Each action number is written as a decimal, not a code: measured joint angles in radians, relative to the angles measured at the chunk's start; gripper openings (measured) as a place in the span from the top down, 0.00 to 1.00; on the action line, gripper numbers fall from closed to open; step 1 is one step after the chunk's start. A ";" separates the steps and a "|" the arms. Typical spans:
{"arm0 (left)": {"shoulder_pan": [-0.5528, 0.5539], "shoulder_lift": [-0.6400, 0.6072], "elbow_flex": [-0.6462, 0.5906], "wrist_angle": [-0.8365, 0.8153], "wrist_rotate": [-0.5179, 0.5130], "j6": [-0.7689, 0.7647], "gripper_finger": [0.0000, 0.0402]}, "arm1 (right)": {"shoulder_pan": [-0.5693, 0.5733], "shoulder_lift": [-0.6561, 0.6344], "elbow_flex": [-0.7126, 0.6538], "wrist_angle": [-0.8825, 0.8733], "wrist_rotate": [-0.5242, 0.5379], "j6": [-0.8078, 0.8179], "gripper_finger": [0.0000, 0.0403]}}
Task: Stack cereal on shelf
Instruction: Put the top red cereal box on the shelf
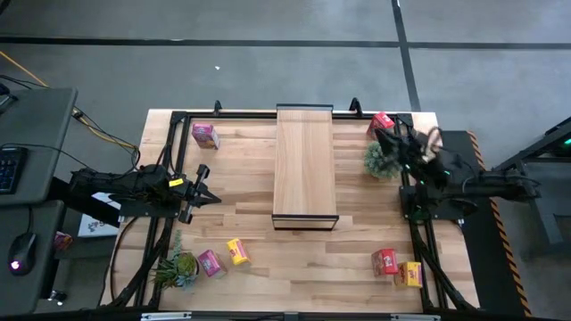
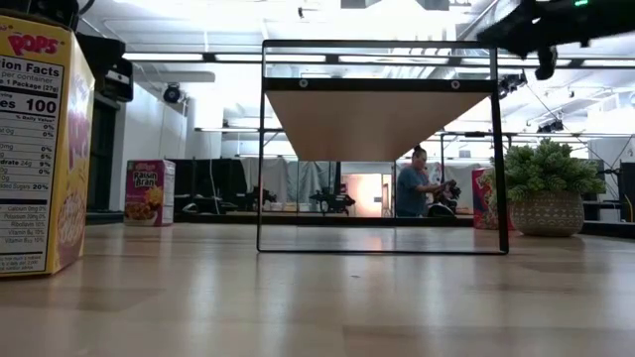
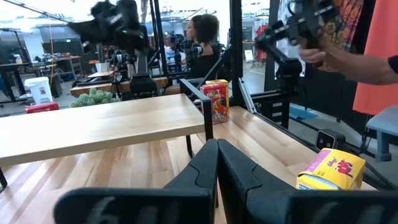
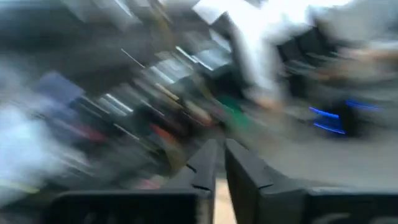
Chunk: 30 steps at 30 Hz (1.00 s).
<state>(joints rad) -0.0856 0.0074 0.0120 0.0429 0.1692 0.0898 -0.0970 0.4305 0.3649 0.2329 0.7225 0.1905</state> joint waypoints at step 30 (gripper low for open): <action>0.000 0.000 0.000 -0.001 0.000 0.000 1.00 | -0.852 1.019 0.682 -1.072 -0.312 -0.016 0.21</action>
<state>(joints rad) -0.0853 0.0074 0.0120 0.0422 0.1692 0.0898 -0.9493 1.4493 1.0466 -0.8389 0.4104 0.1746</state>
